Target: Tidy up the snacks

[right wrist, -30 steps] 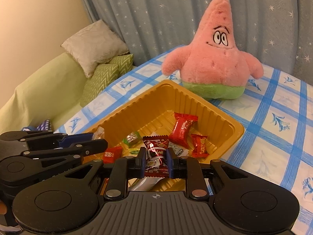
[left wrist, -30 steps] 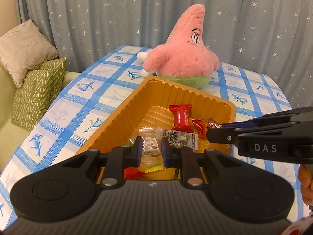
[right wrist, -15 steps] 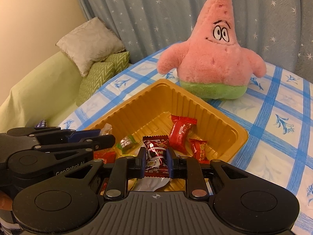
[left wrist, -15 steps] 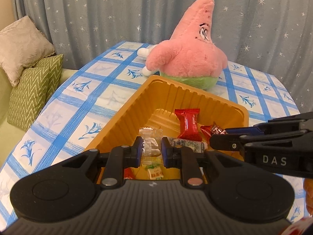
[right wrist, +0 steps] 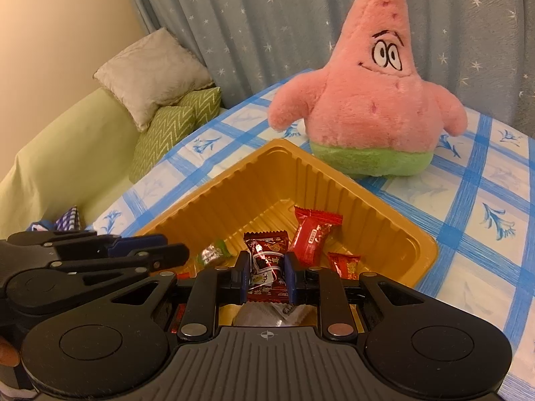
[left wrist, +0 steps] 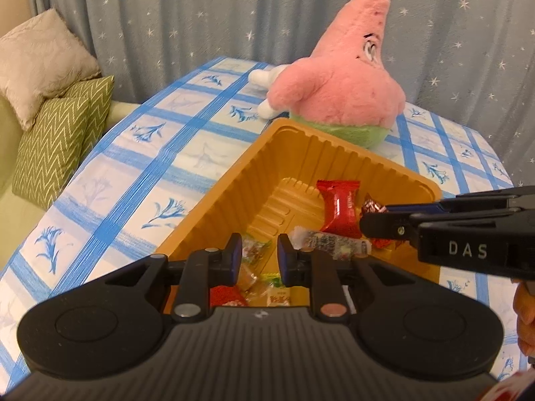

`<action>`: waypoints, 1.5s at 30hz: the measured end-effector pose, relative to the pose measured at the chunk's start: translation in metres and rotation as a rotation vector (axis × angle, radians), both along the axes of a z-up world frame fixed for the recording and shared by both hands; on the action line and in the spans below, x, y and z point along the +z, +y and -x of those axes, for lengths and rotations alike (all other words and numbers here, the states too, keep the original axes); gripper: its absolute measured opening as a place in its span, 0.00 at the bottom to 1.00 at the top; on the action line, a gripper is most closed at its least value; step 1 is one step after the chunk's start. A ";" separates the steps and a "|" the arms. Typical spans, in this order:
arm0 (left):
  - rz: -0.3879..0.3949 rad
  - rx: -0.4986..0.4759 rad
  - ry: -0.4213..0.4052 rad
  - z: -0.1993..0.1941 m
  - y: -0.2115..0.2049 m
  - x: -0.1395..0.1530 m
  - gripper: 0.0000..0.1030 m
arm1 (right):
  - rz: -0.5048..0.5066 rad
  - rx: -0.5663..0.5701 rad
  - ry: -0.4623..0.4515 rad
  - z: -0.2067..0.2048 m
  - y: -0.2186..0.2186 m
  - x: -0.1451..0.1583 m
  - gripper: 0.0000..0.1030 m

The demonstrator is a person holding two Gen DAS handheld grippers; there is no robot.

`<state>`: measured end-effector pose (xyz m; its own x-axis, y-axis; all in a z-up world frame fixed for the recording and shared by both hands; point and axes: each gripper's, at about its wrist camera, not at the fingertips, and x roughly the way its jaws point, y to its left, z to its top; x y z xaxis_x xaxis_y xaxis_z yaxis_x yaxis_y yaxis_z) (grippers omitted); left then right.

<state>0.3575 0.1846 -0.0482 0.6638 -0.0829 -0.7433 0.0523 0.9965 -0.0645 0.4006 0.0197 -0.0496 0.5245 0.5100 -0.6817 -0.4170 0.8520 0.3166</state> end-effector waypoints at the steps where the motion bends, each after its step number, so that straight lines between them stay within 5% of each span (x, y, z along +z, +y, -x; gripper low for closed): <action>1: 0.005 0.003 0.003 0.000 0.002 0.000 0.20 | -0.003 0.001 0.000 -0.001 0.001 0.000 0.21; 15: 0.028 0.026 -0.004 0.007 0.012 0.004 0.30 | -0.109 -0.065 -0.064 -0.020 0.002 0.019 0.24; 20: 0.044 0.028 -0.009 0.015 0.013 0.008 0.34 | -0.088 -0.067 -0.048 -0.011 -0.004 0.017 0.45; 31: 0.061 0.038 -0.029 0.037 0.017 0.021 0.39 | -0.054 -0.062 -0.037 0.014 -0.007 0.021 0.46; 36: 0.051 0.039 -0.055 0.052 0.015 0.033 0.50 | -0.051 -0.064 -0.045 0.028 -0.010 0.029 0.48; 45: 0.054 0.046 -0.079 0.096 0.001 0.054 0.60 | -0.054 -0.098 -0.049 0.070 -0.030 0.043 0.74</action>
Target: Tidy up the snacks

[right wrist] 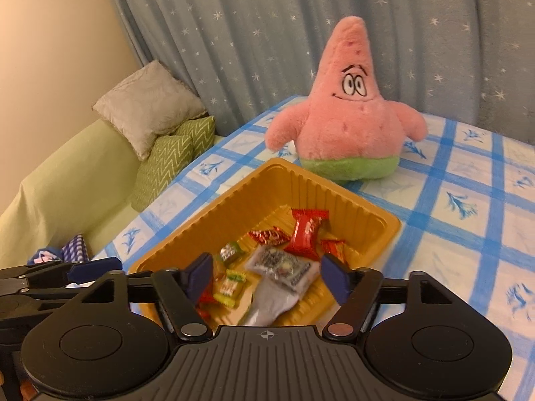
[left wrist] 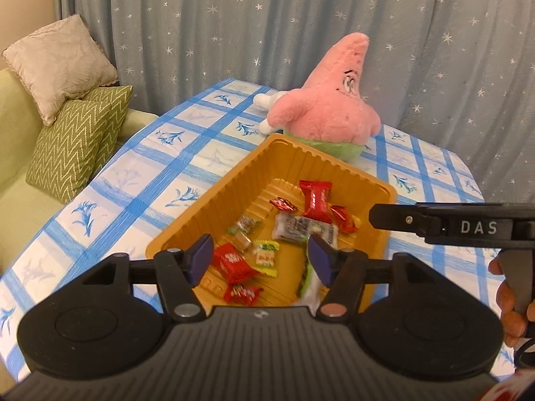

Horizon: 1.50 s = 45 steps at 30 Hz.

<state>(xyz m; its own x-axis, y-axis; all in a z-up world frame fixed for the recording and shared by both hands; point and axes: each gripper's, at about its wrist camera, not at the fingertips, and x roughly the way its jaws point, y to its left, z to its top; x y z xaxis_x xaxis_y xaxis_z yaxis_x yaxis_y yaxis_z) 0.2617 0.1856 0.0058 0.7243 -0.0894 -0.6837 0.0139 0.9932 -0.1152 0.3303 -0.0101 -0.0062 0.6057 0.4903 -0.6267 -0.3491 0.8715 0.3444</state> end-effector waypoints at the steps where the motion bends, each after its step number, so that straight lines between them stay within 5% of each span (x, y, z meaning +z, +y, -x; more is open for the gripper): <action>1: -0.001 0.001 -0.001 0.006 -0.002 0.002 0.60 | -0.001 -0.004 -0.003 0.006 -0.004 0.002 0.76; 16: -0.010 -0.006 -0.007 0.106 -0.060 0.033 0.69 | 0.017 -0.018 0.032 0.110 -0.064 0.020 0.84; 45: -0.026 -0.063 0.085 0.243 -0.176 0.028 0.71 | 0.104 -0.094 0.106 0.270 -0.177 0.016 0.84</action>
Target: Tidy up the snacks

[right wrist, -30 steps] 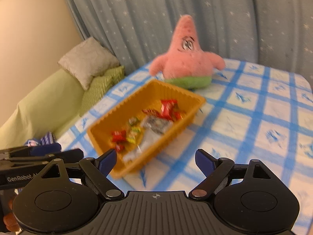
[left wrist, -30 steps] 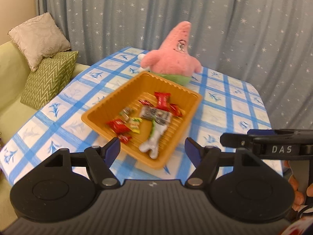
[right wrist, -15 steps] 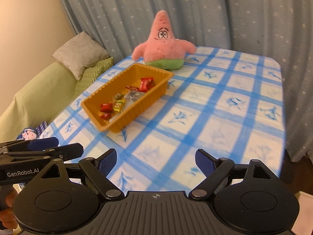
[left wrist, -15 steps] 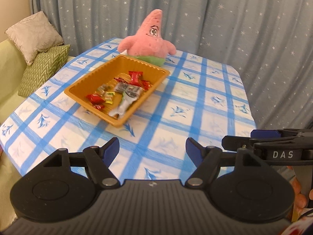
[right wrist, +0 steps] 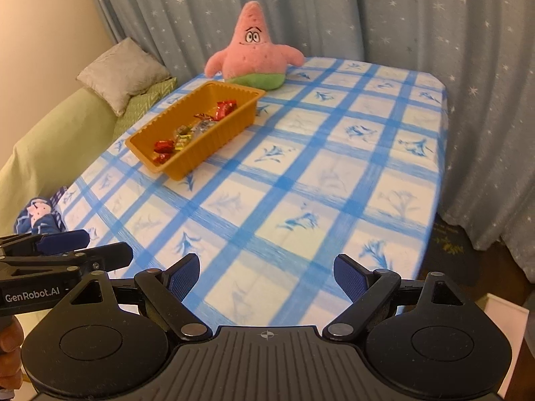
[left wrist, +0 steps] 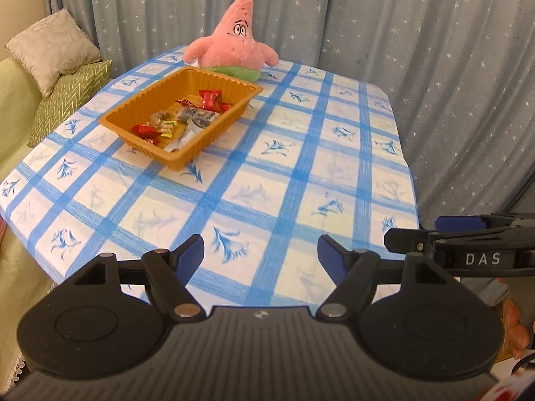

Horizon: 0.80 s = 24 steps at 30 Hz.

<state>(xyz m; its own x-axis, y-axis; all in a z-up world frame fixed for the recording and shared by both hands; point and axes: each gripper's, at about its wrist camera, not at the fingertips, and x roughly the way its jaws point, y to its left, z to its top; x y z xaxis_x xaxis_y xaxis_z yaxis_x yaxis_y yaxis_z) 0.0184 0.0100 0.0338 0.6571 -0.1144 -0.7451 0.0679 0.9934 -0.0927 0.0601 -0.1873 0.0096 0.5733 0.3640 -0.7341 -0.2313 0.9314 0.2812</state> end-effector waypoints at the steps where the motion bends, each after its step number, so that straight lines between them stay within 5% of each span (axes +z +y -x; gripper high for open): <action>1: -0.001 -0.002 0.002 0.002 -0.002 0.000 0.71 | 0.001 -0.003 0.002 0.003 -0.002 0.000 0.84; 24: -0.008 -0.011 0.003 0.021 -0.003 -0.002 0.71 | 0.002 -0.021 0.010 0.027 -0.006 0.000 0.84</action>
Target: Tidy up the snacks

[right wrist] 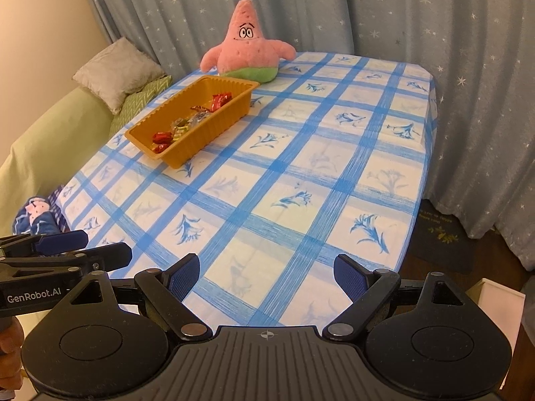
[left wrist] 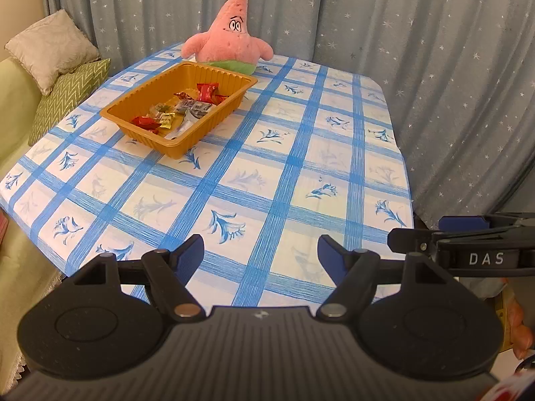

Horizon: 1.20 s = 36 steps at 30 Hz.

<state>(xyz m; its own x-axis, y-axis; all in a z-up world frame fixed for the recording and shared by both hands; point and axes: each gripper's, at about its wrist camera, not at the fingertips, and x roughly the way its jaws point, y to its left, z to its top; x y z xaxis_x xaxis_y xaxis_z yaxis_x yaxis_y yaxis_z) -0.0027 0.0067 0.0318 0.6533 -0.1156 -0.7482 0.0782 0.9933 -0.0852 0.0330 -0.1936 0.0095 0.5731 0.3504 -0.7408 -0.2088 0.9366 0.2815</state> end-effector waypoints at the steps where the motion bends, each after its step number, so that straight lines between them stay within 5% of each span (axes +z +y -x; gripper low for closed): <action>1: 0.000 -0.001 -0.001 0.000 0.000 0.000 0.71 | 0.000 -0.001 0.000 0.001 0.000 0.000 0.84; 36: 0.000 -0.014 -0.005 -0.001 0.003 0.002 0.71 | -0.003 -0.011 0.002 0.003 0.003 0.001 0.84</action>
